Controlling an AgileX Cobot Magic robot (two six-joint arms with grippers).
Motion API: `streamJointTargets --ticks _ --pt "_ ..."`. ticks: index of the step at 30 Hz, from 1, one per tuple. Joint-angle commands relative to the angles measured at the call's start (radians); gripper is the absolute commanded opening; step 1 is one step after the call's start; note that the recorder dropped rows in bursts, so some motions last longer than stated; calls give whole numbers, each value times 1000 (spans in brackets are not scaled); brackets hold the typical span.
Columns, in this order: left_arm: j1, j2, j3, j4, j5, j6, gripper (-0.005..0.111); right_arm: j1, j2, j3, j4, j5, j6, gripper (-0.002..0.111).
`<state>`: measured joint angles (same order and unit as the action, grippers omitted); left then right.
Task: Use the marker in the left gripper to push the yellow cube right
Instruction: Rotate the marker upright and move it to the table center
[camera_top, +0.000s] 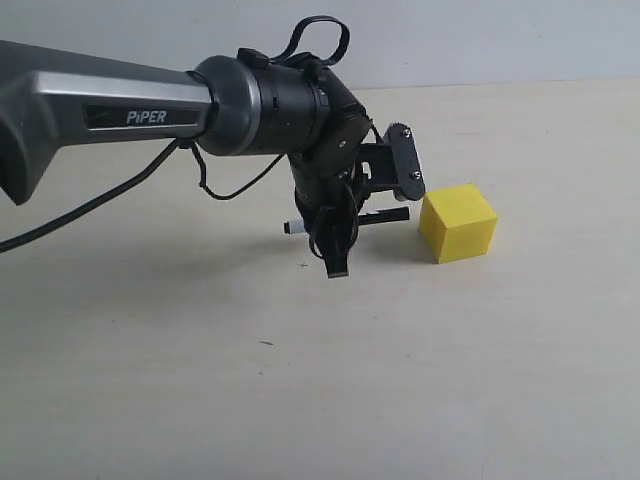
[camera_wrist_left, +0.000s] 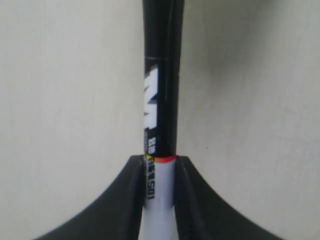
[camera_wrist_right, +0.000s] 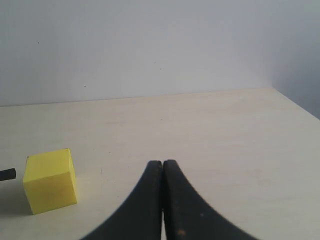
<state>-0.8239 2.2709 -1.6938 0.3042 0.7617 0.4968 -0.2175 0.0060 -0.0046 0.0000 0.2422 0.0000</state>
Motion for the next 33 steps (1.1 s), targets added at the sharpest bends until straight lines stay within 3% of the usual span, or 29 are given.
streamJointTargets --ticks 1,4,7,10,13,17,21,24,28,33 --pt "-1 1 -7 -2 -81 -8 0 -4 -2 5 0 -11 0 0" --pt "-3 4 -7 -4 -155 -47 0 -4 -2 5 0 -11 0 0" --pt "11 -2 -7 55 -43 -104 0 -4 -2 5 0 -11 0 0" --pt "44 -48 -7 130 94 -334 0 -4 -2 5 0 -11 0 0" --pt "69 -102 -7 117 141 -568 0 -4 -2 5 0 -11 0 0" --pt "118 -176 -7 -62 257 -870 0 -4 -2 5 0 -11 0 0" --pt "124 -188 -7 -241 381 -908 0 -4 -2 5 0 -9 0 0" --pt "105 -185 -4 -267 365 -1035 0 -4 -2 5 0 -9 0 0" --pt "59 -183 33 -256 245 -1221 0 -4 -2 5 0 -9 0 0" --pt "36 -175 55 -256 170 -1318 0 -4 -2 5 0 -9 0 0"
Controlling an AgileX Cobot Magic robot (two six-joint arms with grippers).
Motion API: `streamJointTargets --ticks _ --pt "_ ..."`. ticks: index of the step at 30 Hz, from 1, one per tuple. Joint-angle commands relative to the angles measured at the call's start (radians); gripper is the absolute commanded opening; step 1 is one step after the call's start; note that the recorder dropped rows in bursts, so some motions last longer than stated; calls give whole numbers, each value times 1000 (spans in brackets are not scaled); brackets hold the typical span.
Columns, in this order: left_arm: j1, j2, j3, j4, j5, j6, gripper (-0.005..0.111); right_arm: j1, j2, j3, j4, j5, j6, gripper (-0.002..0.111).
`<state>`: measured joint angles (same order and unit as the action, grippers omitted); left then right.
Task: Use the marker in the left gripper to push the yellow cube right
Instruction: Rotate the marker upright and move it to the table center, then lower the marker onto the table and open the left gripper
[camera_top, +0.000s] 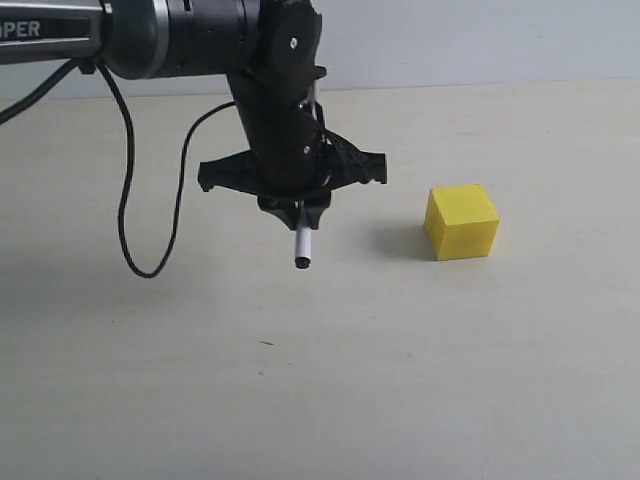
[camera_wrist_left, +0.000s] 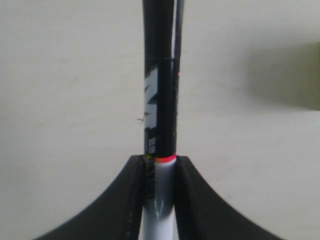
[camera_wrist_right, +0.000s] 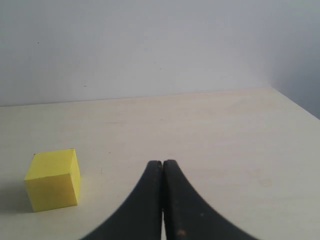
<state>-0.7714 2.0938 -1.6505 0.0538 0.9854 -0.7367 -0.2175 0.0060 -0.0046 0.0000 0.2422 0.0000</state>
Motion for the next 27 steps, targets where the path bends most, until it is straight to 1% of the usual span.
streamJointTargets --ticks 1,5,16,27 --pt "-17 10 12 -5 -54 -89 0 -4 -2 5 0 -9 0 0" --pt "-17 47 12 -9 -41 -108 0 -4 -2 5 0 -9 0 0" --pt "-10 135 12 21 -84 -116 0 -4 -2 5 0 -9 0 0" --pt "15 152 12 21 -66 -133 0 -4 -2 5 0 -9 0 0"
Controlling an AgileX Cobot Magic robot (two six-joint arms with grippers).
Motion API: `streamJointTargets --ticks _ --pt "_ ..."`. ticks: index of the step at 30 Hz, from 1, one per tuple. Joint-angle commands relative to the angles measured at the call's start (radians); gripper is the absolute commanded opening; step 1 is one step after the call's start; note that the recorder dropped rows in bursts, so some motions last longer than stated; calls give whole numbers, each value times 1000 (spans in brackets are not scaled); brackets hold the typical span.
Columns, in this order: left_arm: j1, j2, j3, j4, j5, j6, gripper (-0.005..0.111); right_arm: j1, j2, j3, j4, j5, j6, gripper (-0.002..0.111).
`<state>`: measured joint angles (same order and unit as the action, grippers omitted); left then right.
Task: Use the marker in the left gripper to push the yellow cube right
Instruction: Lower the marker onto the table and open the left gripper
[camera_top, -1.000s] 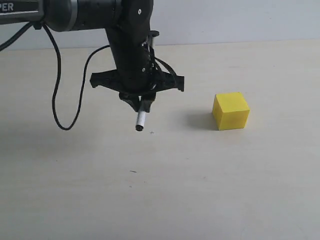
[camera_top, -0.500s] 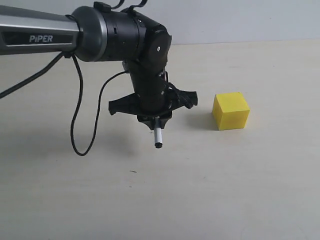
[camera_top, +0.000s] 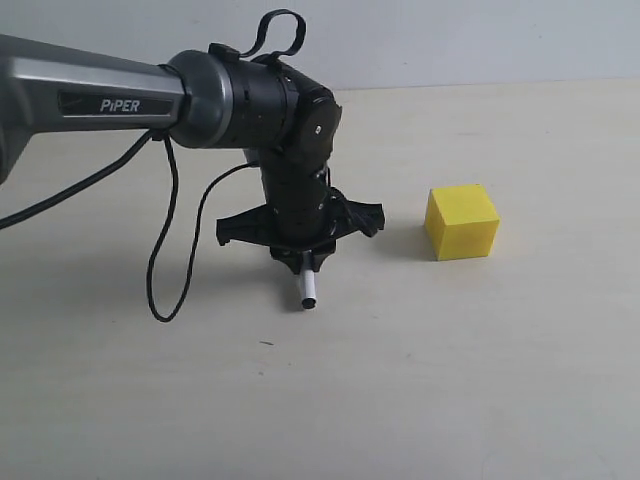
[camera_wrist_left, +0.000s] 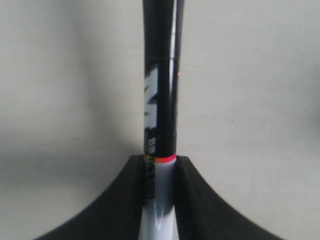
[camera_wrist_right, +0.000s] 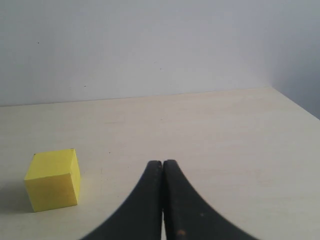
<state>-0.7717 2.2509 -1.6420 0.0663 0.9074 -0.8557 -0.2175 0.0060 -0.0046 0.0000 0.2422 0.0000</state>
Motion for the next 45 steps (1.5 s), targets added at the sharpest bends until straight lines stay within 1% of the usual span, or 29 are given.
streamJointTargets --ticks 1,7,23,25,31,34,40,45 --pt "15 -5 3 8 12 -16 0 -4 -2 5 0 -9 0 0" --pt "16 -3 3 8 14 11 0 -4 -2 5 0 -9 0 0" --pt "16 28 3 4 14 11 1 -4 -2 5 0 -5 0 0" --pt "16 28 3 4 14 19 6 -4 -2 5 0 -5 0 0" --pt "16 28 3 4 28 19 37 -4 -2 5 0 -5 0 0" --pt "16 28 3 9 26 21 47 -4 -2 5 0 -5 0 0" --pt "16 23 -1 28 22 42 54 -4 -2 5 0 -5 0 0" --pt "16 -12 -1 44 22 78 54 -4 -2 5 0 -5 0 0"
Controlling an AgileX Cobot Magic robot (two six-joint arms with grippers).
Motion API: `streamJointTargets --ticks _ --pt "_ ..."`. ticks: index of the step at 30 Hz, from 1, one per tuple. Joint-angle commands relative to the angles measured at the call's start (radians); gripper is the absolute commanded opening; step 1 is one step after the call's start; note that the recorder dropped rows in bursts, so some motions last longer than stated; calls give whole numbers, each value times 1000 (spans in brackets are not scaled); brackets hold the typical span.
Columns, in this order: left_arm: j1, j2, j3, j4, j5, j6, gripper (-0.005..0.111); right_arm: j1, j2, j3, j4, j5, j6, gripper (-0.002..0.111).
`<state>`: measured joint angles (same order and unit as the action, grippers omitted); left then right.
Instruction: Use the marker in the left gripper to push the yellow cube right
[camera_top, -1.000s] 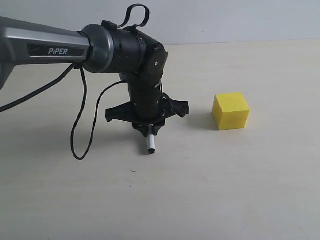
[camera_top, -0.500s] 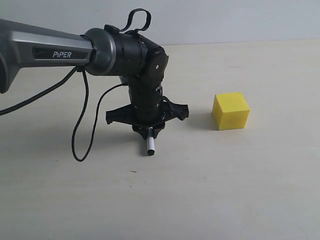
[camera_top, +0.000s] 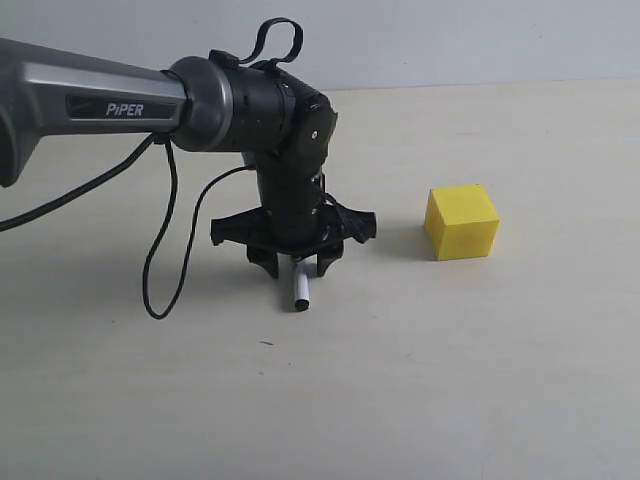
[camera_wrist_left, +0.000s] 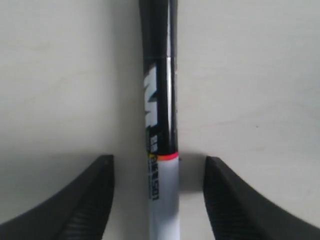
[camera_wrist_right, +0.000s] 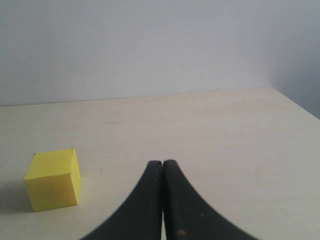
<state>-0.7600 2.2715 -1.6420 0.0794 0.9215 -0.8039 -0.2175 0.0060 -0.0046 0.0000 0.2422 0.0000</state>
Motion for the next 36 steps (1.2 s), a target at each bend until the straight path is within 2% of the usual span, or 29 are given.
streamJointTargets --ticks 1,10,13,16,17,23,30,36 --pt "4 -41 -1 38 8 27 54 -4 -2 5 0 -5 0 0" --pt "0 -158 -1 94 4 88 53 -4 -2 5 0 -5 0 0" --pt "-10 -190 -1 94 -4 182 37 -4 -2 5 0 -5 0 0" --pt "-24 -226 3 97 -9 203 6 -4 -2 5 0 -5 0 0" --pt "-28 -245 13 99 -23 194 1 -4 -2 5 0 -5 0 0" --pt "-32 -396 148 102 -280 174 0 -4 -2 5 0 -5 0 0" --pt "-29 -601 424 217 -605 195 0 -4 -2 5 0 -5 0 0" --pt "-3 -782 678 256 -916 200 0 -4 -2 5 0 -5 0 0"
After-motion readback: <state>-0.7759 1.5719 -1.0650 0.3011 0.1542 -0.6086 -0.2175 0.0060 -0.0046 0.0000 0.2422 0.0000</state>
